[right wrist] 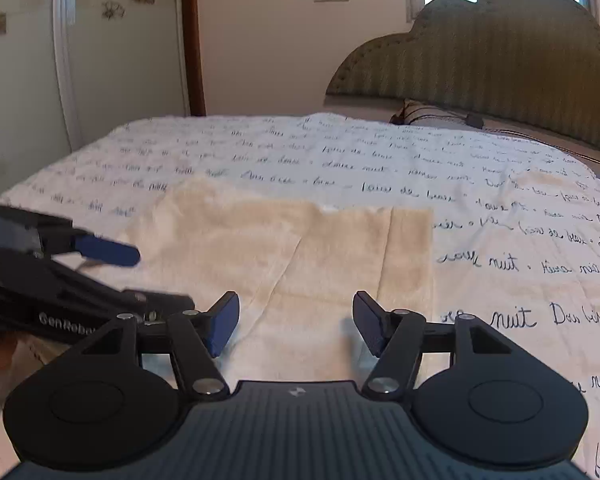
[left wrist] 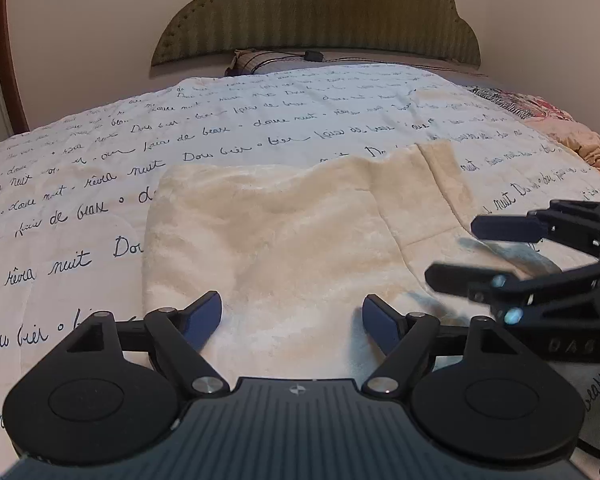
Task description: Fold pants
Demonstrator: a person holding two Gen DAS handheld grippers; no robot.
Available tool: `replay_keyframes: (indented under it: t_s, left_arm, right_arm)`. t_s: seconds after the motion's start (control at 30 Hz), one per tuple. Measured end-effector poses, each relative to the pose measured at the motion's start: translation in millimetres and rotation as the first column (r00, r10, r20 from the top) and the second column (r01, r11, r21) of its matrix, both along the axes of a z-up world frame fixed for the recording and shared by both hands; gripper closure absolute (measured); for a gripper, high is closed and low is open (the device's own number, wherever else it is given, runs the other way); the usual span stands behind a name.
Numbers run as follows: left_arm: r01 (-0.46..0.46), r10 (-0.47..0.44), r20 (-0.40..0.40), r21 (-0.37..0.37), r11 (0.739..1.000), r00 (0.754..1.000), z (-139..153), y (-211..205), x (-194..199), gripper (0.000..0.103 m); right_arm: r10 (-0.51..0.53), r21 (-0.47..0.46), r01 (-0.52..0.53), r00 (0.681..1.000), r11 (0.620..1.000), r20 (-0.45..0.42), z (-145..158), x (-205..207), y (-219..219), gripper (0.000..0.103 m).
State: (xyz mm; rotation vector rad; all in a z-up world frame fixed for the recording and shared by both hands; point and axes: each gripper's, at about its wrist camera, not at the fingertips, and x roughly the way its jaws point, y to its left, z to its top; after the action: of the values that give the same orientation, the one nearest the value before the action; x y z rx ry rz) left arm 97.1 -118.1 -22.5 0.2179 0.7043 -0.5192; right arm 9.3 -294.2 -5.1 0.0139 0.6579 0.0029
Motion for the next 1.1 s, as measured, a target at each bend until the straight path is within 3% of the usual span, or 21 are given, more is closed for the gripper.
replay_keyframes:
  t_s: [0.07, 0.33, 0.47, 0.67, 0.93, 1.1]
  left_arm:
    - [-0.002, 0.001, 0.010, 0.022, 1.000, 1.000, 0, -1, -4, 0.022]
    - [-0.040, 0.040, 0.017, 0.001, 0.999, 0.999, 9, 21, -10, 0.021]
    - [-0.078, 0.078, 0.018, -0.006, 0.997, 0.997, 14, 30, -5, 0.019]
    - [-0.119, 0.119, -0.009, -0.002, 0.993, 0.993, 11, 40, 3, 0.018]
    - [-0.131, 0.125, -0.098, -0.060, 0.990, 0.987, 2, 54, 15, 0.012]
    - [-0.092, 0.033, -0.263, -0.218, 0.972, 0.964, -10, 69, 31, 0.009]
  right_arm:
    - [0.027, -0.046, -0.028, 0.999, 0.999, -0.022, -12, 0, 3, 0.038]
    - [-0.040, 0.053, 0.038, 0.999, 0.998, 0.019, 3, -14, -28, 0.037]
    - [-0.113, 0.091, 0.113, 0.994, 0.989, -0.006, -3, -17, -56, 0.037]
    - [-0.119, 0.211, 0.123, 0.992, 0.970, -0.028, -14, -17, -75, 0.036]
    - [-0.095, 0.314, 0.103, 0.995, 0.944, -0.041, -17, -15, -88, 0.035]
    - [-0.044, 0.373, 0.067, 0.997, 0.925, -0.070, -21, -11, -101, 0.035]
